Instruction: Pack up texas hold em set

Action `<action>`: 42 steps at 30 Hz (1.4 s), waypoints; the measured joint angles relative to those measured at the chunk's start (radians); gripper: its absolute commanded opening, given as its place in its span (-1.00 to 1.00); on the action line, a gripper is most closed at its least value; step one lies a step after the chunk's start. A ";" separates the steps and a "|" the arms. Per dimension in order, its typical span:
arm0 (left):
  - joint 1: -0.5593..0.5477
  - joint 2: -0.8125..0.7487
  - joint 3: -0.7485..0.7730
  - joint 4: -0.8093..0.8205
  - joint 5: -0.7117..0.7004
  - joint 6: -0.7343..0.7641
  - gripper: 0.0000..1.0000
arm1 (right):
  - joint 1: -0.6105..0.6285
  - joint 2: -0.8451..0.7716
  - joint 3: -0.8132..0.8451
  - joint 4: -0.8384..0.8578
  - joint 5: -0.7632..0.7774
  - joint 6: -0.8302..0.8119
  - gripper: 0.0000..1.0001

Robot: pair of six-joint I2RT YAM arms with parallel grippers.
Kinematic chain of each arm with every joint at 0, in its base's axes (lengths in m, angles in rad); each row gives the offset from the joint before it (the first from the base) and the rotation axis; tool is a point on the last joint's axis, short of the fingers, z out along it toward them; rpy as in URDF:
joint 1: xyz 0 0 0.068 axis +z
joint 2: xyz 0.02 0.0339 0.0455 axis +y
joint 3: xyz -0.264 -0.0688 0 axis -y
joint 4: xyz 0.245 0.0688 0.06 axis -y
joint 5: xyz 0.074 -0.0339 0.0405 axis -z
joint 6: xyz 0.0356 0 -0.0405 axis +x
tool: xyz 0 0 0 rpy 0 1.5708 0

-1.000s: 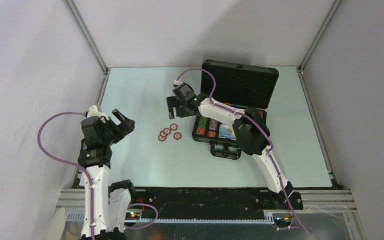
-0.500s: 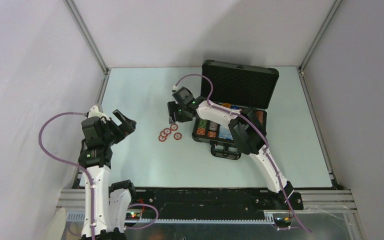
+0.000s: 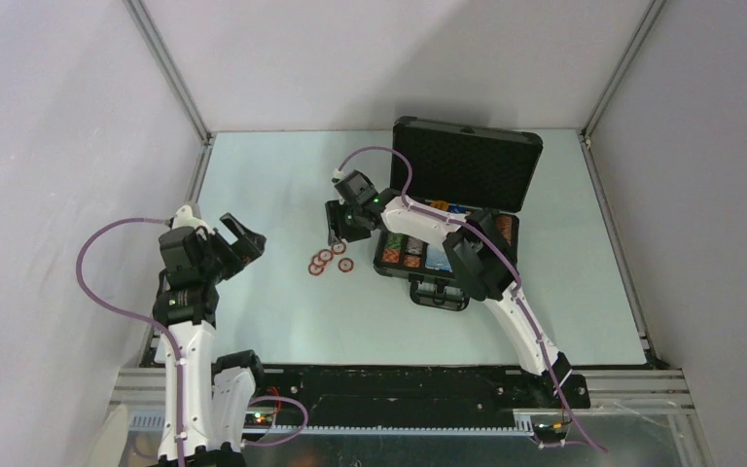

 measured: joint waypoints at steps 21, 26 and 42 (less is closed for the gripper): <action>0.000 0.000 0.000 0.000 0.013 0.000 0.97 | 0.011 0.013 0.011 -0.001 -0.076 -0.026 0.03; 0.000 0.000 0.000 0.000 0.013 0.000 0.97 | 0.017 0.022 0.026 -0.002 -0.084 -0.037 0.03; 0.000 0.000 0.000 0.000 0.013 0.000 0.97 | 0.016 0.033 0.047 -0.014 -0.042 -0.013 0.14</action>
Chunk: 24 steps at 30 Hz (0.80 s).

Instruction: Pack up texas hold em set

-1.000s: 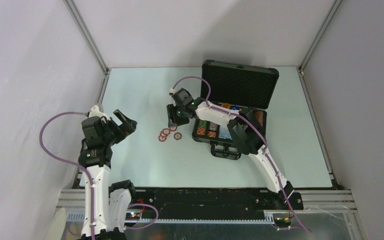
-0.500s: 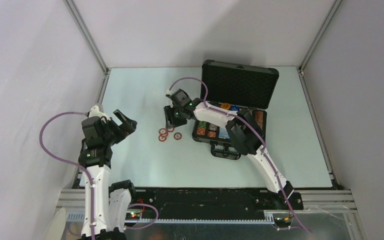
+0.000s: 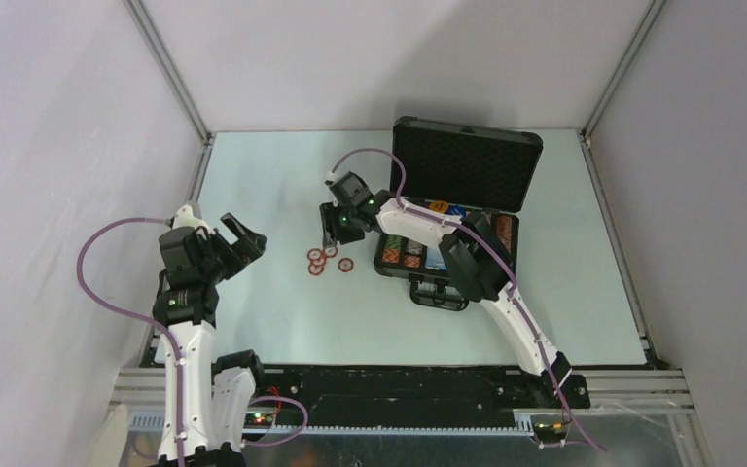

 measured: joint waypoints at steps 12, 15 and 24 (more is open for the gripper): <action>0.000 0.000 0.000 0.000 0.000 0.000 0.97 | -0.020 -0.039 -0.064 0.089 0.047 0.003 0.14; 0.000 0.000 0.000 0.000 0.000 0.000 0.97 | -0.014 -0.028 -0.013 0.088 0.027 -0.013 0.14; 0.000 -0.001 0.000 0.000 0.000 0.000 0.97 | 0.044 0.071 0.234 0.041 -0.005 -0.068 0.07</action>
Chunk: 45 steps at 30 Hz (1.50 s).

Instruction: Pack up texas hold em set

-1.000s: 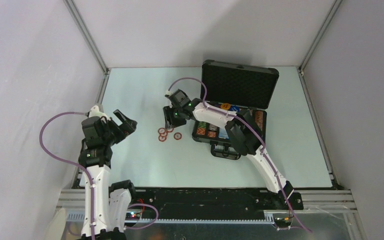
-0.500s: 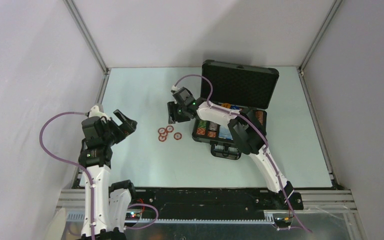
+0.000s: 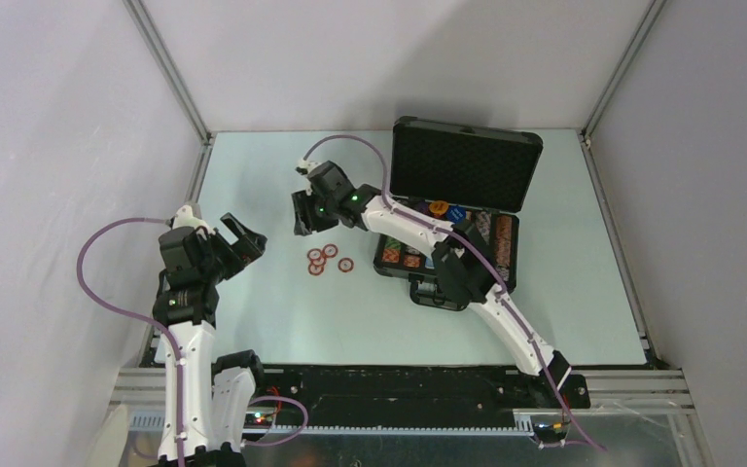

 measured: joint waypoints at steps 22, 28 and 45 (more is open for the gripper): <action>0.000 -0.007 0.000 0.000 0.000 0.000 0.97 | 0.045 0.132 0.145 -0.175 0.035 -0.031 0.02; 0.000 -0.007 0.000 0.000 0.000 0.000 0.98 | 0.066 0.138 0.153 -0.195 0.061 -0.045 0.01; 0.000 -0.007 0.000 0.000 0.000 0.000 0.98 | 0.112 0.147 0.183 -0.225 0.204 -0.081 0.34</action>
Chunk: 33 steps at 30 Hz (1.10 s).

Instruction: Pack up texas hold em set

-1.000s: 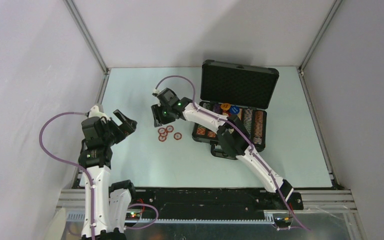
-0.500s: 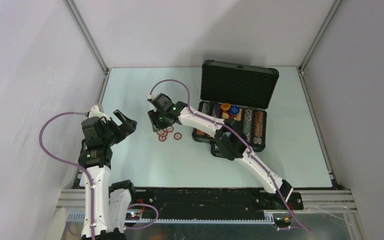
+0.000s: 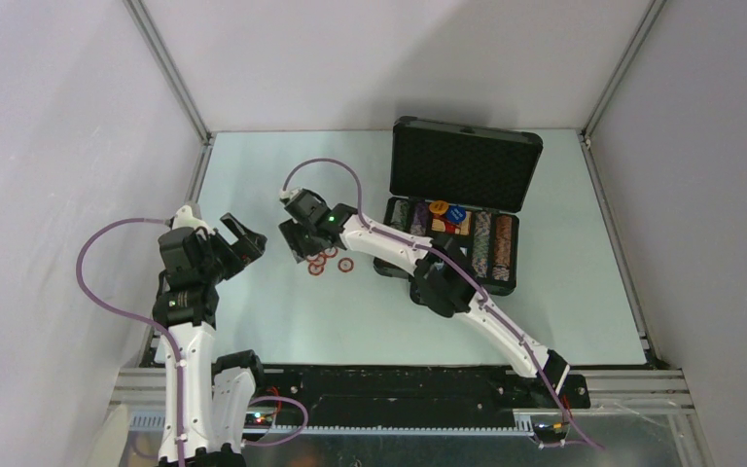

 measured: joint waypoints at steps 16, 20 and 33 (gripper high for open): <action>0.000 0.000 0.000 0.000 0.004 0.000 0.98 | 0.019 0.020 0.030 -0.029 0.105 -0.067 0.07; 0.000 0.000 0.000 0.000 0.008 0.000 0.98 | 0.021 0.024 0.037 -0.035 0.110 -0.079 0.07; 0.000 0.000 0.000 0.000 0.008 0.000 0.98 | 0.031 0.030 0.047 -0.046 0.121 -0.122 -0.07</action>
